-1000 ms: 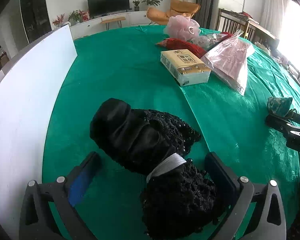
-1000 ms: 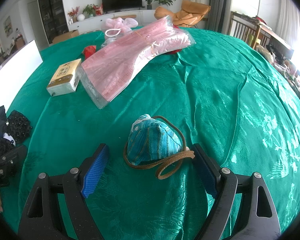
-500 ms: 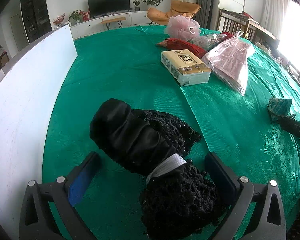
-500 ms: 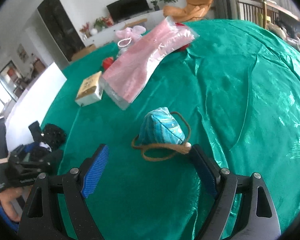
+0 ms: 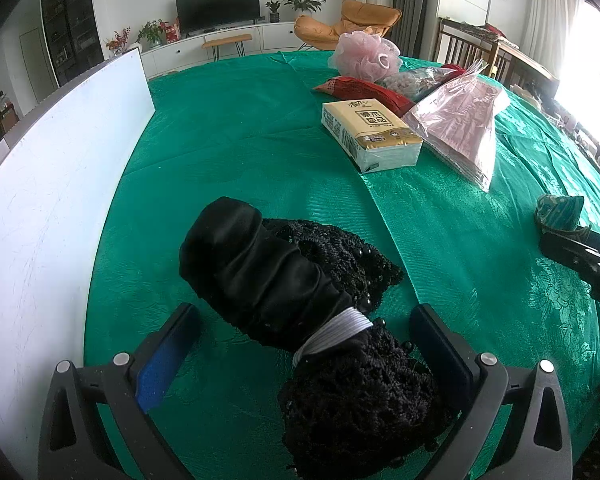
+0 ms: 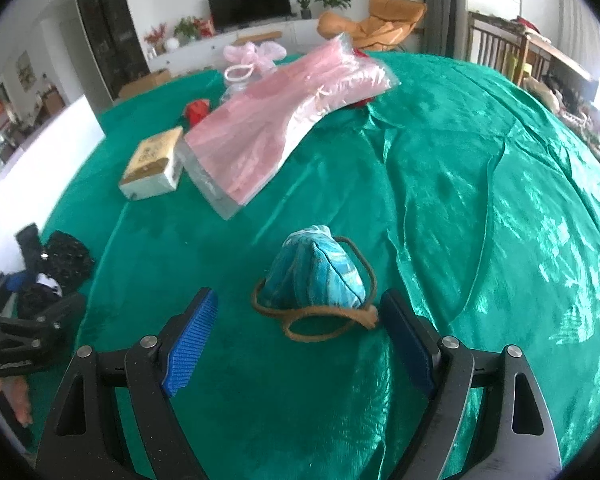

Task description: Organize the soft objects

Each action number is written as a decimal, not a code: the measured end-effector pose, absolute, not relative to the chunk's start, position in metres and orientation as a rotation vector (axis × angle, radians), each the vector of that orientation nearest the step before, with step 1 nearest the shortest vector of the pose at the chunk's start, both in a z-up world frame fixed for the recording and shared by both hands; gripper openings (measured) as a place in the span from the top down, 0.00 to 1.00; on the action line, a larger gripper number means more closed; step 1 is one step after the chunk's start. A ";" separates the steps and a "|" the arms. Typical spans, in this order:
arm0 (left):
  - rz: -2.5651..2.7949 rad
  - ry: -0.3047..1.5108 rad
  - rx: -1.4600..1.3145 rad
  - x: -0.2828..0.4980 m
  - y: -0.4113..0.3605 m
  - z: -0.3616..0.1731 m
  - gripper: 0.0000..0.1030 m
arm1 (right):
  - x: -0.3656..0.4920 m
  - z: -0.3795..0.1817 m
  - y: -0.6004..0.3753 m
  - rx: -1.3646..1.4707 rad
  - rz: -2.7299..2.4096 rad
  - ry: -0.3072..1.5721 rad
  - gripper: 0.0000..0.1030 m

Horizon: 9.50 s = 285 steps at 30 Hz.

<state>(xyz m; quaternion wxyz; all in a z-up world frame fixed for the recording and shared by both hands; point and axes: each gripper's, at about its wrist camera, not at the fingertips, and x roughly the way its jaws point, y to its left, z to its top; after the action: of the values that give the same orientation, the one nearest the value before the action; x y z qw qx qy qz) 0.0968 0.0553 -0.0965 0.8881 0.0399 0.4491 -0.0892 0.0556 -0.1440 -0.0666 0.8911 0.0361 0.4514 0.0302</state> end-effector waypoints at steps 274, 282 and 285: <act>-0.122 0.928 0.049 0.151 0.073 -0.116 0.00 | 0.046 -0.078 -0.104 -0.076 0.150 0.928 0.15; -0.122 0.928 0.049 0.150 0.073 -0.117 0.00 | 0.046 -0.078 -0.103 -0.076 0.154 0.929 0.15; -0.121 0.928 0.049 0.150 0.073 -0.117 0.00 | 0.046 -0.078 -0.103 -0.078 0.155 0.932 0.15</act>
<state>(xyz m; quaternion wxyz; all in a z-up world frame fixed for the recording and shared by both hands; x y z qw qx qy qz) 0.1498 0.0731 -0.1169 0.8923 0.0235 0.4470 -0.0585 0.0456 -0.1034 -0.0784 0.8899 -0.0373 0.4485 0.0746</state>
